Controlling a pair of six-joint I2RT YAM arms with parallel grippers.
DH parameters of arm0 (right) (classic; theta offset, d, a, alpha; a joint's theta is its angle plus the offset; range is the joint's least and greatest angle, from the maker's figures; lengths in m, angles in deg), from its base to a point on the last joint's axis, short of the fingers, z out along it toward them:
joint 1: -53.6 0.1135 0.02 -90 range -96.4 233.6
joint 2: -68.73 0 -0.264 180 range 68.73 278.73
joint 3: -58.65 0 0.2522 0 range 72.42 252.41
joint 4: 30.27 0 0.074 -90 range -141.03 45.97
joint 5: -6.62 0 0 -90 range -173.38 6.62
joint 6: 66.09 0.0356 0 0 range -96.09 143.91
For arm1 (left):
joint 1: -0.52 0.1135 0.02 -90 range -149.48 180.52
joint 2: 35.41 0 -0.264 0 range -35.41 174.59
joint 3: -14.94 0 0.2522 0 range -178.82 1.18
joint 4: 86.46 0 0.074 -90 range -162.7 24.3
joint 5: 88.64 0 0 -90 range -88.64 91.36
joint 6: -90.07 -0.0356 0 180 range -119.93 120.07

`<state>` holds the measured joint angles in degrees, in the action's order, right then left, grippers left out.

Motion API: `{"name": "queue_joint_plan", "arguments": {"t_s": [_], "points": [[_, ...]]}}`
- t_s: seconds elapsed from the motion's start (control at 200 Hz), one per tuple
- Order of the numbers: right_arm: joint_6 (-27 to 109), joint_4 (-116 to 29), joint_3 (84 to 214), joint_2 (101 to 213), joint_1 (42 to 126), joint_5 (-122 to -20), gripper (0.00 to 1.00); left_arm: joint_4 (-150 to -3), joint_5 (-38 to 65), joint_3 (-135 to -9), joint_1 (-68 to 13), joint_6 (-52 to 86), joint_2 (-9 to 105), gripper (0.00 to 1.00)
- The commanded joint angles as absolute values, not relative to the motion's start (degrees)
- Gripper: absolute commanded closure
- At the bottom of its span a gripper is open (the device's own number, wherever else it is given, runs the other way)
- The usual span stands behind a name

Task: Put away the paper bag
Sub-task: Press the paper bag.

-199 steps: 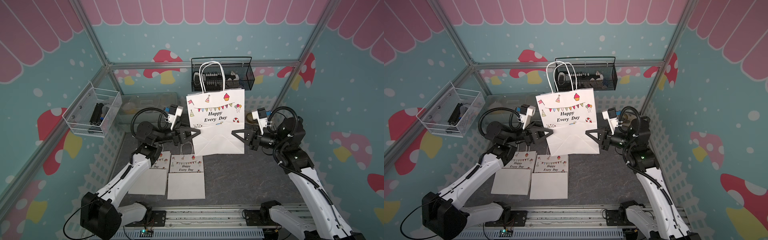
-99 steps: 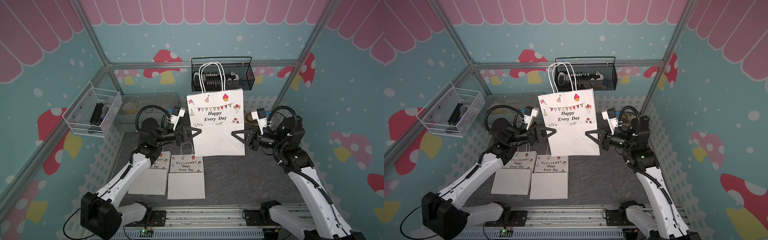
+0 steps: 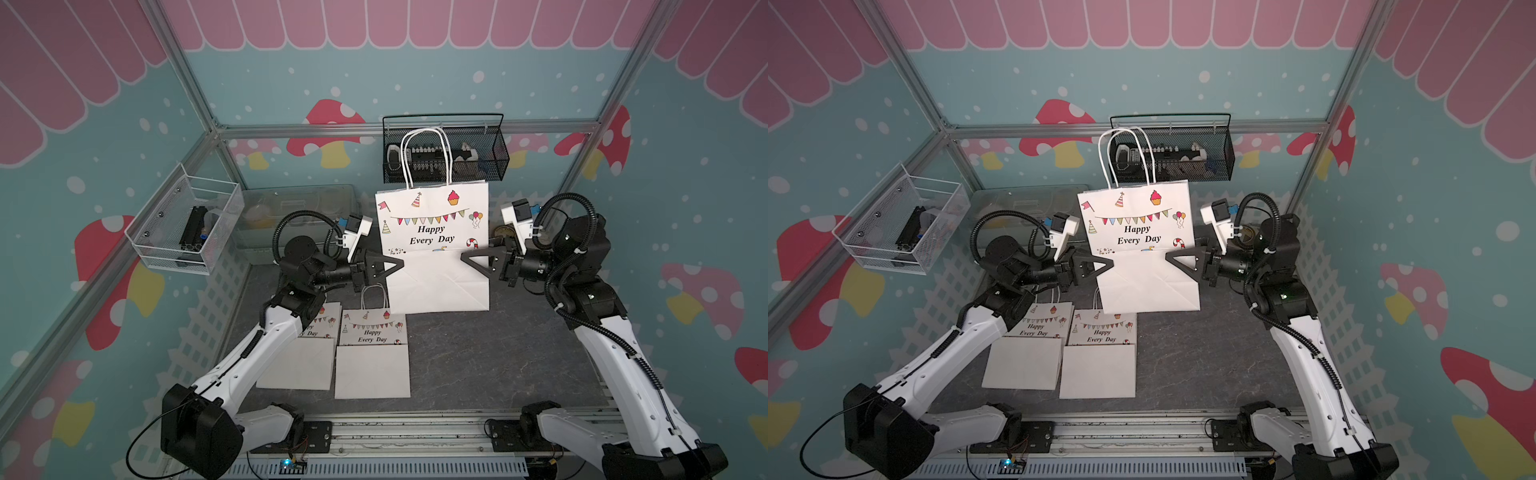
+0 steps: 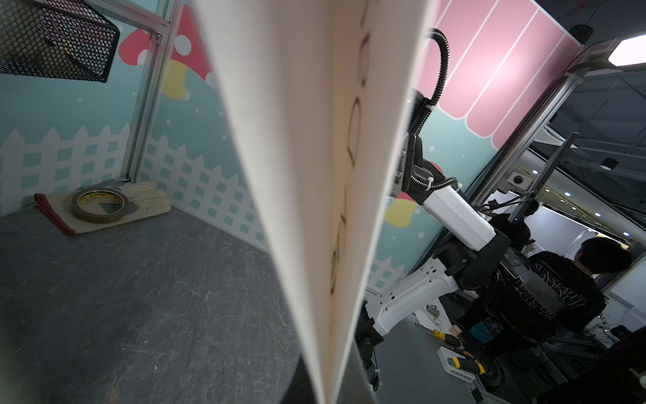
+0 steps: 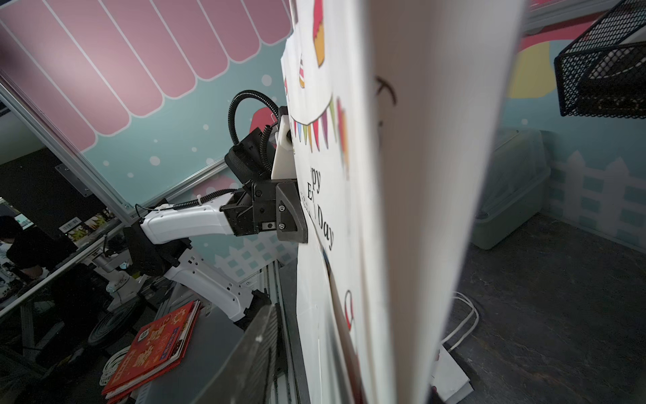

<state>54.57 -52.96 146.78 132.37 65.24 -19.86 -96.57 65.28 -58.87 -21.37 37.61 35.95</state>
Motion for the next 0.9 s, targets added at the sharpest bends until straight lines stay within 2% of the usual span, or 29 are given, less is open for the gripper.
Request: {"name": "queue_joint_plan", "arguments": {"t_s": [0.0, 0.22, 0.325, 0.44, 0.5, 0.896], "points": [[53.84, -52.03, 148.19, 133.15, 65.84, -19.10, 0.68, -98.81, 65.89, -60.16, -21.46, 38.75, 35.43, 1.00], [53.97, -50.32, 146.36, 132.78, 67.31, -20.93, 0.94, -100.87, 66.05, -60.27, -22.26, 40.32, 36.20, 1.00], [54.73, -48.97, 144.98, 132.03, 67.62, -21.68, 0.99, -100.96, 65.45, -60.67, -22.73, 40.41, 36.63, 0.79], [56.27, -47.14, 143.72, 131.40, 67.78, -21.77, 1.00, -101.49, 64.61, -61.19, -22.69, 40.81, 37.40, 0.62], [56.69, -46.83, 143.39, 131.29, 67.97, -21.60, 1.00, -102.83, 64.00, -61.19, -24.18, 41.65, 37.65, 0.58], [60.12, -42.66, 139.45, 129.73, 69.16, -23.02, 1.00, -103.23, 60.33, -60.96, -24.62, 40.96, 37.31, 0.60]]}}
